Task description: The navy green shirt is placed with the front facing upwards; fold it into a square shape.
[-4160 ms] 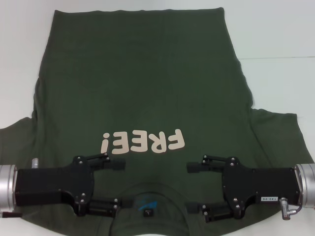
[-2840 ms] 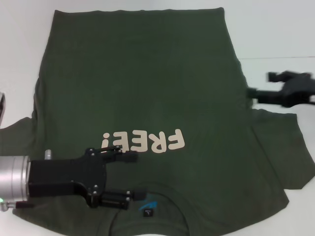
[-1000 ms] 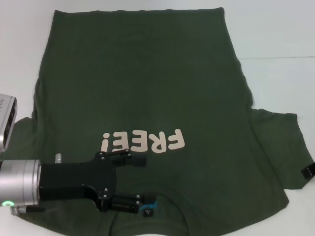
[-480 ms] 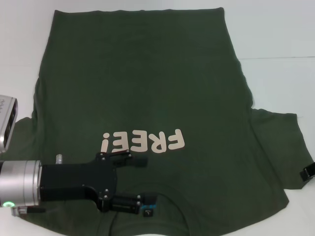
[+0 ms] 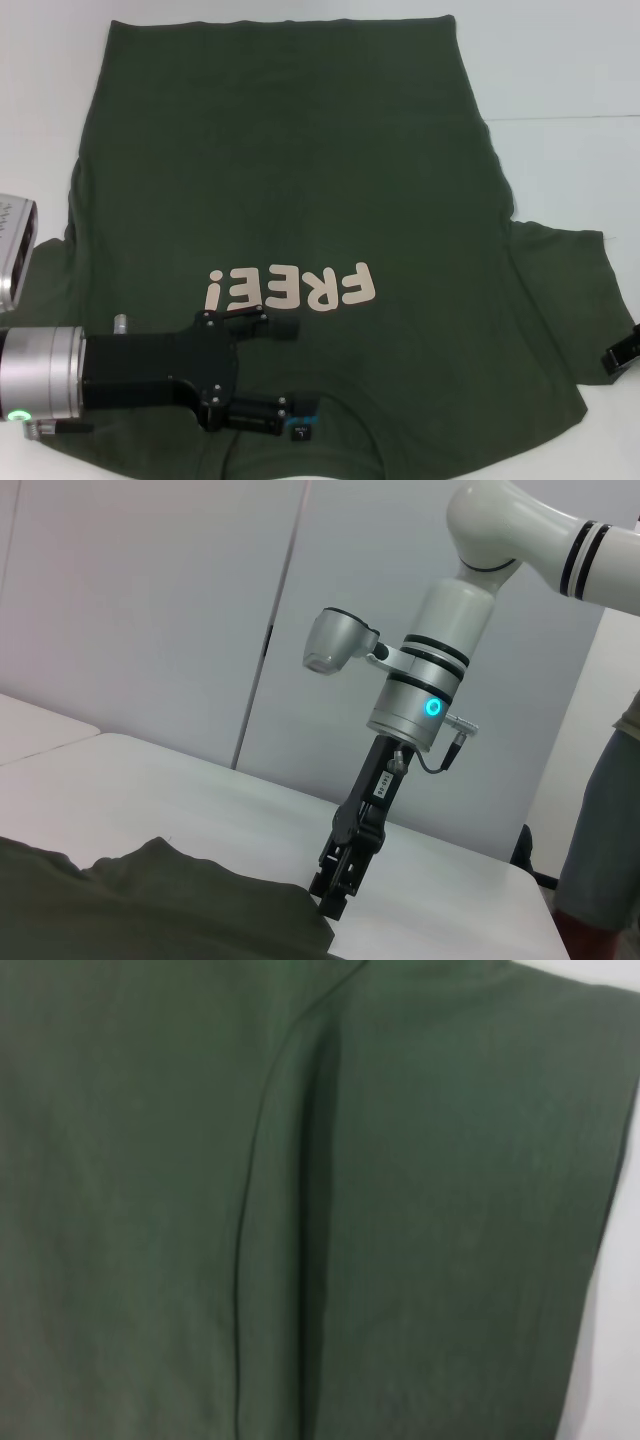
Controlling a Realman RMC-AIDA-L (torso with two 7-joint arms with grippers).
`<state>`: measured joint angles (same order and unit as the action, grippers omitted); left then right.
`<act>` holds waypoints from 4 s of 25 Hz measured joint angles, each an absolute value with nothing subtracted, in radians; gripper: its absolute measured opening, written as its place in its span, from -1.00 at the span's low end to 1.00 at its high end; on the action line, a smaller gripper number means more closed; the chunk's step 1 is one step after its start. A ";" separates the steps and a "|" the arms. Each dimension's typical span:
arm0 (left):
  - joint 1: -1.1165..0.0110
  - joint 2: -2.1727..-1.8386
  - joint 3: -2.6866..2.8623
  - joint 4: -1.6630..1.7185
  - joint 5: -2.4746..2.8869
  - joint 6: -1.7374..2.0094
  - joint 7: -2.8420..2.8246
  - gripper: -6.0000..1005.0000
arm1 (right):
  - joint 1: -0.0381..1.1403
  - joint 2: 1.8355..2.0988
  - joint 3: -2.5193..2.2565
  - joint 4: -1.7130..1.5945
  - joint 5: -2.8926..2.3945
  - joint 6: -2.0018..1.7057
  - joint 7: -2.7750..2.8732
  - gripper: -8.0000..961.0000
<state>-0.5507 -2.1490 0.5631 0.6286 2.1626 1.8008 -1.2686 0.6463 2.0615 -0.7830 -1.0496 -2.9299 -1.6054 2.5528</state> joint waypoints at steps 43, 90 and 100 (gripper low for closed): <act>-0.552 -2.149 0.563 0.629 2.155 1.801 -1.267 0.84 | 0.660 2.034 -0.803 -0.999 -2.930 -1.558 2.565 -0.06; -0.561 -2.149 0.555 0.621 2.150 1.782 -1.255 0.84 | 0.651 1.986 -0.876 -0.974 -2.933 -1.450 2.602 -0.94; -0.572 -2.150 0.555 0.619 2.146 1.782 -1.255 0.84 | 0.622 1.971 -0.892 -0.987 -2.933 -1.344 2.615 -0.94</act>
